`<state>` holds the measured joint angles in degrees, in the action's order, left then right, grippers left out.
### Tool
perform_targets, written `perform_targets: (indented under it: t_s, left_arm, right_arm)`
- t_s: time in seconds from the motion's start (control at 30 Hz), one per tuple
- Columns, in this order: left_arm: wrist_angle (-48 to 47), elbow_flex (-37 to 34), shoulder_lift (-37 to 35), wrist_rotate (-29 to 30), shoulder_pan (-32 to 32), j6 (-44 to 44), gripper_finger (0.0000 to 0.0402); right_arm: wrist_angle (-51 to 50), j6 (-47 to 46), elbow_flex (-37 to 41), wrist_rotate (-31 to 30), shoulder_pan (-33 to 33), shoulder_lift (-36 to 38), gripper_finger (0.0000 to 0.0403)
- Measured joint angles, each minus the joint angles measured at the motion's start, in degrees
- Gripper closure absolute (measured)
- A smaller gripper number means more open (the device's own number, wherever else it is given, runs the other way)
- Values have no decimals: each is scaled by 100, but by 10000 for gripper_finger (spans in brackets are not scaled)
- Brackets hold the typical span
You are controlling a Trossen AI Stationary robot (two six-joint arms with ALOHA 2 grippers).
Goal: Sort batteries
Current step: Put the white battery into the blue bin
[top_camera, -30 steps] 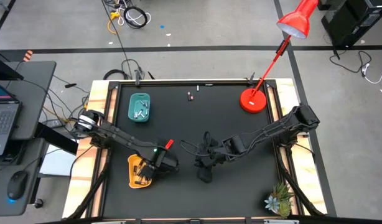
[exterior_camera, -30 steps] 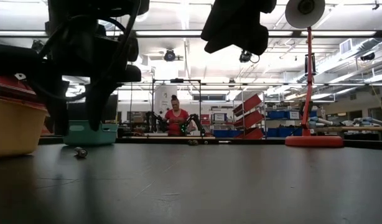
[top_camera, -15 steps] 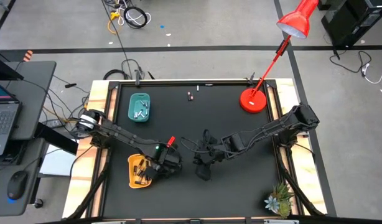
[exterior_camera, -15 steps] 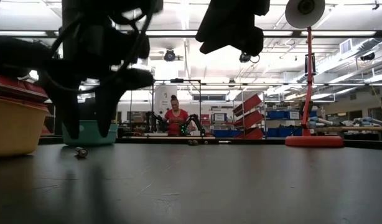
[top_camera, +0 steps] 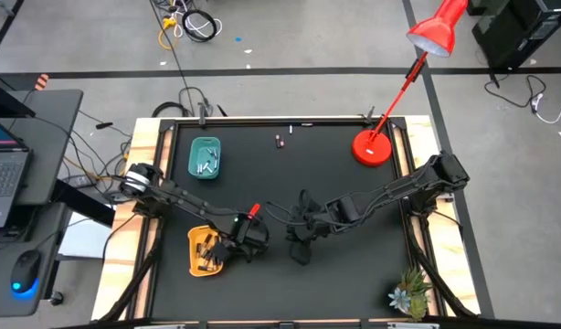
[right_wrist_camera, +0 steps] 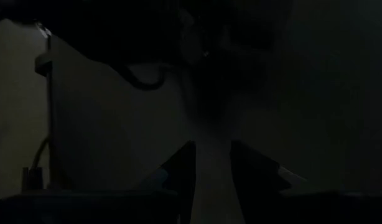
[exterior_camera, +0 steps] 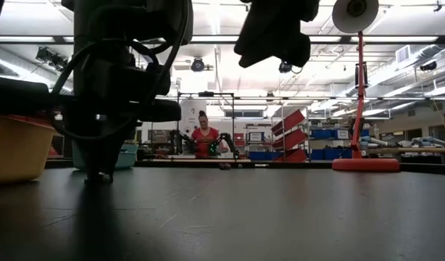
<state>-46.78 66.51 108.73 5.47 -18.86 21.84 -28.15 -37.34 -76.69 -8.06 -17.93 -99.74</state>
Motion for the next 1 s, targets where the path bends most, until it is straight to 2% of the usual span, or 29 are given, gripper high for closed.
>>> perform_targets:
  t_s: [0.2, 0.43, 0.83, 1.0]
  left_arm:
    - [293, -7, 2, -35, 11, -74, 380]
    - [142, 2, -303, -22, 16, -537, 381]
    - [-825, 3, -878, 136, 216, -895, 382]
    - [-1430, -36, -1408, 260, 808, -1102, 382]
  right_arm:
    - [-120, -1, 0, 1, 0, 0, 294]
    - [-121, -20, 0, 1, 0, 15, 294]
    - [-127, -46, 0, -80, 0, 181, 294]
    - [-99, -148, 0, -87, 0, 184, 294]
